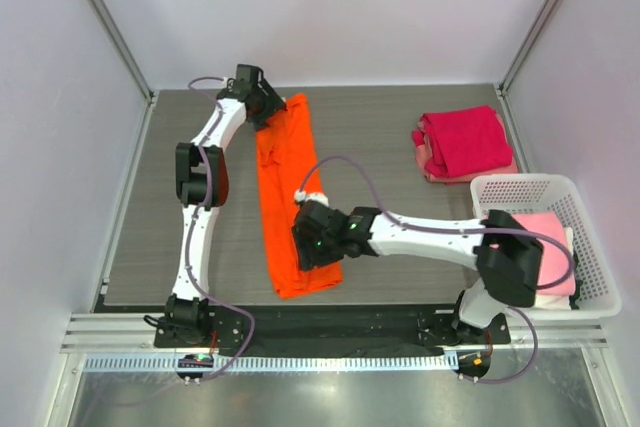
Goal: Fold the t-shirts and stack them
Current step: Fold the tshirt
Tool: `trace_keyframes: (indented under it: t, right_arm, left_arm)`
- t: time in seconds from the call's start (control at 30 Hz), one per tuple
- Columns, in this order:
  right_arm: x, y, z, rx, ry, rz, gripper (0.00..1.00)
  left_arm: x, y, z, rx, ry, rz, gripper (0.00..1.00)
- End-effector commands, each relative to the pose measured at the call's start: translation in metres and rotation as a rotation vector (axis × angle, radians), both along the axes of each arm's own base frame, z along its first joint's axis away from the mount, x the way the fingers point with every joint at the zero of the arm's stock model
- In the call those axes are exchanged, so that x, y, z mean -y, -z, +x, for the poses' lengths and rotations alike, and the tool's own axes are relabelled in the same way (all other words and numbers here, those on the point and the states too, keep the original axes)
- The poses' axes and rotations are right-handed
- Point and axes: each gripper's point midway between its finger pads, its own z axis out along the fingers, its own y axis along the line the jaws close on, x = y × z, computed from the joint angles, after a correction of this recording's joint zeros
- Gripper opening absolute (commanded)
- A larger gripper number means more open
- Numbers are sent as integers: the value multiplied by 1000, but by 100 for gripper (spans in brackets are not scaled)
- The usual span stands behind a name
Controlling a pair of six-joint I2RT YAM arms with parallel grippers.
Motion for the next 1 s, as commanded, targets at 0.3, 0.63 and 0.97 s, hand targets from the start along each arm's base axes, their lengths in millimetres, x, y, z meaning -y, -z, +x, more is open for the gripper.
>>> trace_keyframes:
  t: [0.3,0.63,0.97]
  right_arm:
    - [71,-31,70,58,233,106,56]
    - [64,20,22,-143,192,209,57]
    - [52,40,1,-238,173,241,51]
  left_arm:
    - [58,-58,30,209,111,-122,80]
    - [44,-220,-21,498,279,-18,100]
    - [-2,-178,-235,170,192,41,93]
